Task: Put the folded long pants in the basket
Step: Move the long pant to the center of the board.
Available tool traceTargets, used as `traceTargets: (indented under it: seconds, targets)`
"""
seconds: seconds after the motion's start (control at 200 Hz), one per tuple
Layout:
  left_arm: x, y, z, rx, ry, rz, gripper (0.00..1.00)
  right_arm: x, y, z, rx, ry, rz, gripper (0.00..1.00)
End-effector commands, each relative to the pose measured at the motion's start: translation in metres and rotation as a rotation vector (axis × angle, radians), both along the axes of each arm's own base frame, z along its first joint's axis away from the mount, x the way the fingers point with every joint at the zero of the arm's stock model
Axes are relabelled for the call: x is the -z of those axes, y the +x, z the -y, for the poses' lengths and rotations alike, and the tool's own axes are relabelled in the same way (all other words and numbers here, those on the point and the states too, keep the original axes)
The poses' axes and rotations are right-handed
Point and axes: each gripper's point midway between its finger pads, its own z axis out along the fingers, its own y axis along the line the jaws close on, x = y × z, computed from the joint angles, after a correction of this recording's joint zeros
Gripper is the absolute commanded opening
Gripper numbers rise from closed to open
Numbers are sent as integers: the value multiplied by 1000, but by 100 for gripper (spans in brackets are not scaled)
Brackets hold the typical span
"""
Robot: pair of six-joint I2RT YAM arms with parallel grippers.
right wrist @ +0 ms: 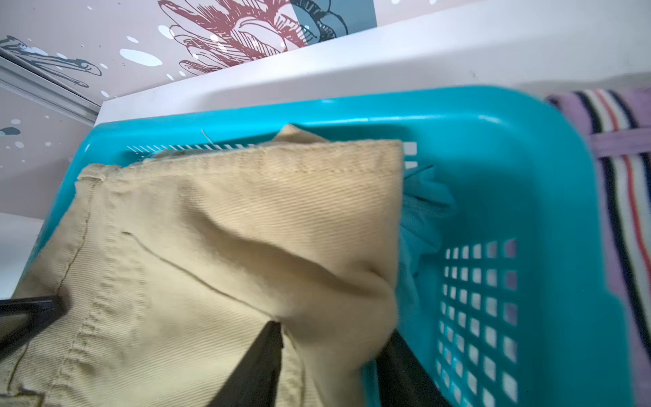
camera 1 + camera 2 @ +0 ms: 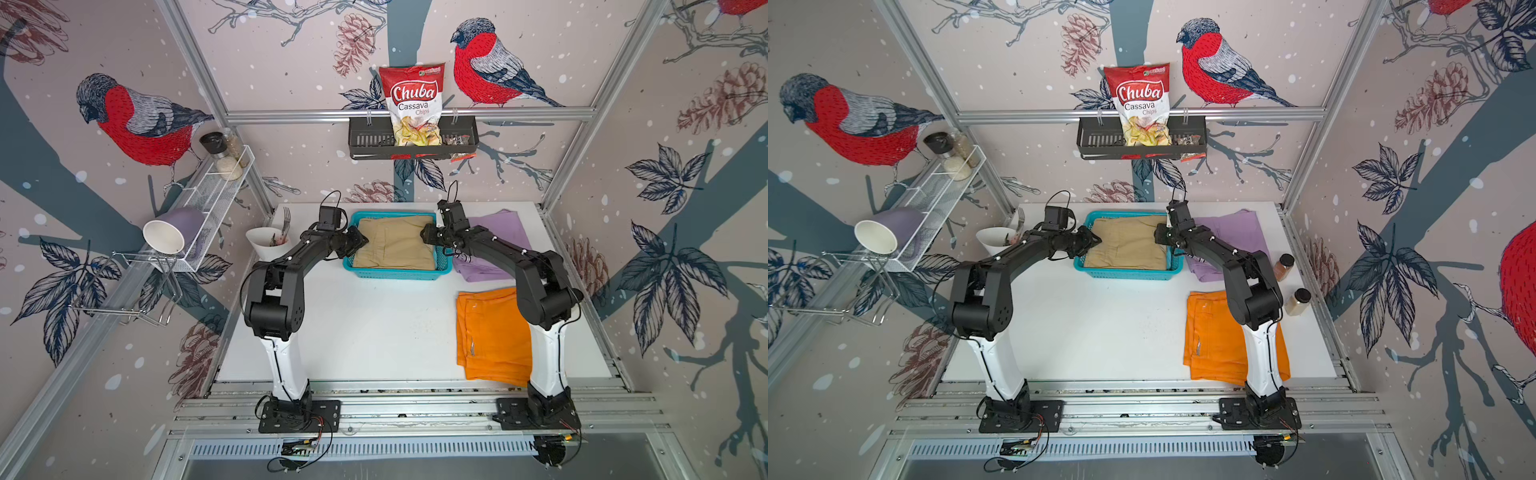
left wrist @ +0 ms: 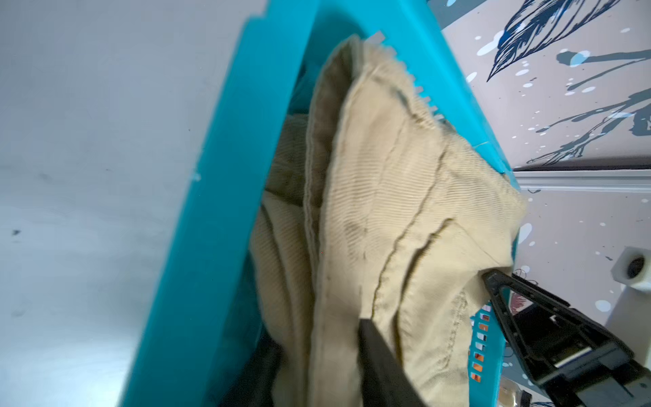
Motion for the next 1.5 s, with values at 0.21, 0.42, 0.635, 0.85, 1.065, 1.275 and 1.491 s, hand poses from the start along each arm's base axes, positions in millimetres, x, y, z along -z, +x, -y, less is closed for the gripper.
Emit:
traceTargets:
  seconds: [0.21,0.42,0.635,0.85,1.065,1.275,1.491]
  targets:
    - [-70,-52,0,-58,32,85,76,-102,-21,30,58,-90,155,77]
    - [-106,-140,103,176,-25,219,77,-177,-64,65,113,-23,260,85]
    - [-39,-241,189,378,-105,194,87,-174,-142,131,212,145,347,100]
    - [16,-277,246,468,-86,128,95,-170,-185,163,243,281,394,100]
    - [82,-291,292,518,-25,9,95,-172,-188,177,280,282,409,100]
    - [115,-298,319,553,-22,-63,94,-171,-187,176,270,289,399,100]
    - [141,-305,344,594,-11,-113,64,-175,-189,179,277,283,415,100]
